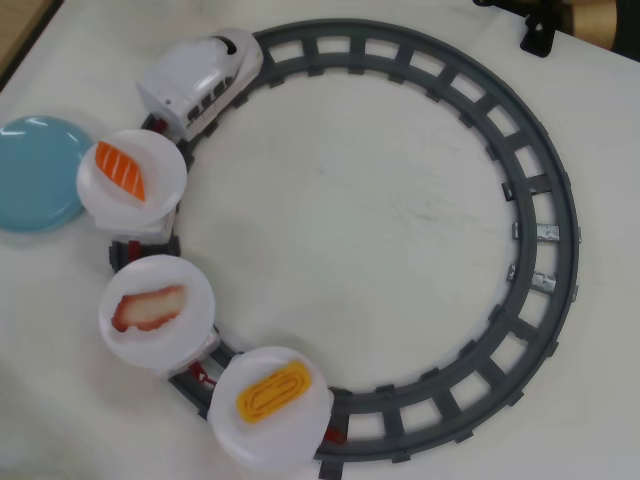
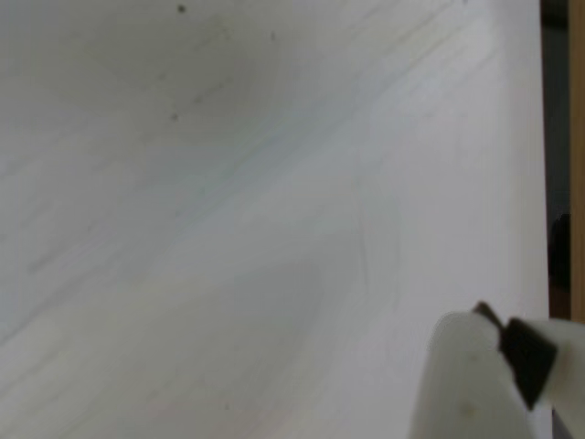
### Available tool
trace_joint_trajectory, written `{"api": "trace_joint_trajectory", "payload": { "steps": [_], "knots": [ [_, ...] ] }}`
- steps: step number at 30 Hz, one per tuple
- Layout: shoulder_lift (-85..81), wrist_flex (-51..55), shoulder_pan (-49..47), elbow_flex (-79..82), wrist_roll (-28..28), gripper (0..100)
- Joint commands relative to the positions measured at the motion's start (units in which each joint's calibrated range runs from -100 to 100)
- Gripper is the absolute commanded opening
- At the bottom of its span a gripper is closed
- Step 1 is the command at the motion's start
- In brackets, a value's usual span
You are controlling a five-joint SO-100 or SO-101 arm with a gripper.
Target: Pick up the sushi from the Shinkansen and put it on the blue dish
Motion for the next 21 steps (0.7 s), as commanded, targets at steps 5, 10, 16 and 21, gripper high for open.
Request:
{"api": "trace_joint_trajectory", "payload": {
  "steps": [5, 10, 16, 21],
  "knots": [
    [-0.37, -0.32, 0.39, 0.42, 0.13, 3],
    [-0.37, -0.32, 0.39, 0.42, 0.08, 3],
    [-0.21, -0.32, 0.83, -1.11, 0.44, 4],
    [0.29, 0.02, 9.28, -11.39, 1.59, 4]
  ]
}}
